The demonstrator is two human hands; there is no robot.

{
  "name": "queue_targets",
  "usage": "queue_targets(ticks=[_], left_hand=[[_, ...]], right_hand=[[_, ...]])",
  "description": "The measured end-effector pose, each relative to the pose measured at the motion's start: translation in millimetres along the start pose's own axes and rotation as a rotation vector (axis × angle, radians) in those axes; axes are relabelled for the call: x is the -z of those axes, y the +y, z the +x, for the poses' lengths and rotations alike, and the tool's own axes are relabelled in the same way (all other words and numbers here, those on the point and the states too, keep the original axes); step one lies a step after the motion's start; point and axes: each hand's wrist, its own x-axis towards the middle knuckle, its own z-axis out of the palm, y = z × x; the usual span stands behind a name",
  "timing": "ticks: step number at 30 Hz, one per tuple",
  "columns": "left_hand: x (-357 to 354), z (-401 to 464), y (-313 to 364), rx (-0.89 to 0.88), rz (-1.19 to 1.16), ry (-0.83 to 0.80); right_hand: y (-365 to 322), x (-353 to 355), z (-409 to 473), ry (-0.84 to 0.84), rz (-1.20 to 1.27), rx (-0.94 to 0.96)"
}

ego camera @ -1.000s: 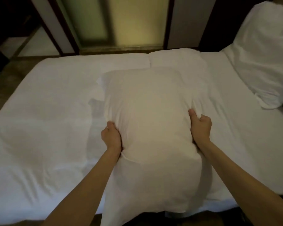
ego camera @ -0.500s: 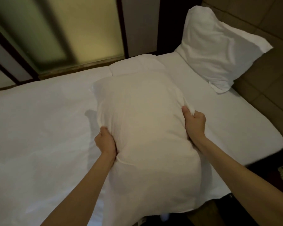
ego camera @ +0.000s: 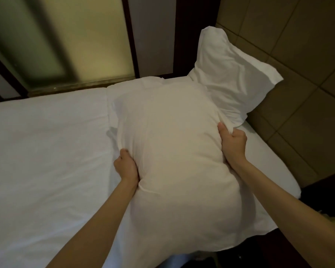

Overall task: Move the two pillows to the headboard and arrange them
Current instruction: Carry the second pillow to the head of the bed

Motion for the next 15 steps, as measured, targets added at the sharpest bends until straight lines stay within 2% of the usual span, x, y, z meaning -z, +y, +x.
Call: queue_targets(ticks=[9,15], left_hand=[[-125.5,-84.6,-29.5,0.067,-0.064,-0.003],[-172.8,-96.3,-47.7,0.11,0.04,-0.174]], right_hand=[[15.5,101.9,118.1,-0.102,-0.041,0.093],[15.9,139.9,156.3,-0.082,-0.12,0.129]])
